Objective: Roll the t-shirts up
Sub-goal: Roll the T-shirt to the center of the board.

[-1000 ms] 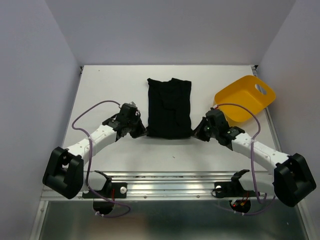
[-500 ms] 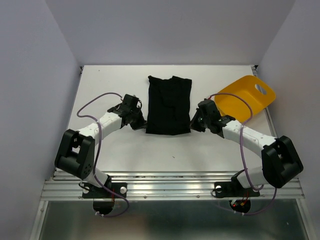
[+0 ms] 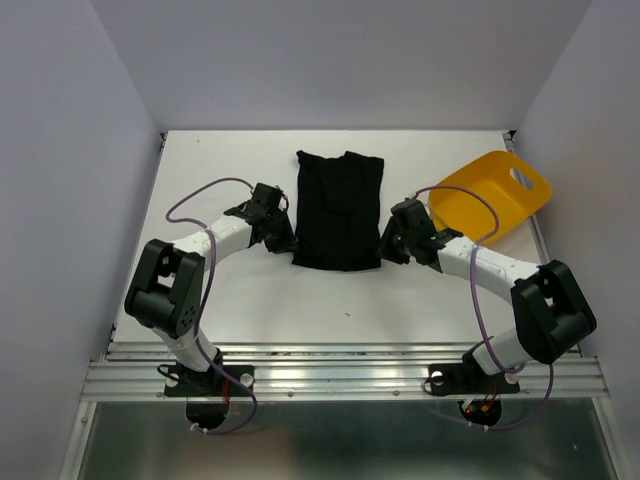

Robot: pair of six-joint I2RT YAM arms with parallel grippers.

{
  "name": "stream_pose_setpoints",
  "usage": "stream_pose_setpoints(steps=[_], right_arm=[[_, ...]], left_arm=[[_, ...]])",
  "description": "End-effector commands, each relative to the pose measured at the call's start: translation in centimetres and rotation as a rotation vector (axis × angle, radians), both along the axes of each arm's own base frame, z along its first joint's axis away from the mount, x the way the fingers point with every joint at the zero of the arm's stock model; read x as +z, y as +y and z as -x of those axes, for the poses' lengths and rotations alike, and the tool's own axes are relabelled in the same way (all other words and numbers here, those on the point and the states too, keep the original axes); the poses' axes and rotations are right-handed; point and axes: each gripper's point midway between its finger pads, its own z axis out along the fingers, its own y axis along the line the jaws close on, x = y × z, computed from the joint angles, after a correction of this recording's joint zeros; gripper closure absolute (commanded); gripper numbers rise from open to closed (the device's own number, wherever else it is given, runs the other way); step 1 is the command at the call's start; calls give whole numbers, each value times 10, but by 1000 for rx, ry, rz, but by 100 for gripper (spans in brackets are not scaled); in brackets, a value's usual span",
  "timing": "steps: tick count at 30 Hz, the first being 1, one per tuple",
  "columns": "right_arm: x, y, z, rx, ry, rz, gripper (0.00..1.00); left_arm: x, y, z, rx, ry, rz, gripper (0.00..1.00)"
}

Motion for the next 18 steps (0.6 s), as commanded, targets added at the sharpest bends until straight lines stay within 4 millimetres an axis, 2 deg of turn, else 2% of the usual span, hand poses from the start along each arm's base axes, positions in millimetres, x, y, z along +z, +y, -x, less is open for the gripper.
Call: stream_pose_setpoints(steps=[1,2,4,6,10,13,18], right_arm=[[19,-2,-26,-28,-90,24,68],[23,-1,-28,-28,-102,17,67],[28,-1,-36,-35,-120,8,62],[33,2,-40,-30,-131,5,56],[58,15,-45,19,-190,-56,47],[74,21,-38,76,-217,-93,46],[79,28,-15,147,-200,-142,50]], left_arm=[[20,-1,-25,-21,-98,-2,72],[22,-2,-26,-27,-108,-4,65],[29,-4,-31,-30,-127,-1,60],[37,-5,-35,-34,-149,1,59],[44,-8,-42,-44,-168,4,59],[39,-9,-44,-55,-160,-3,59],[27,-12,-46,-73,-138,-5,60]])
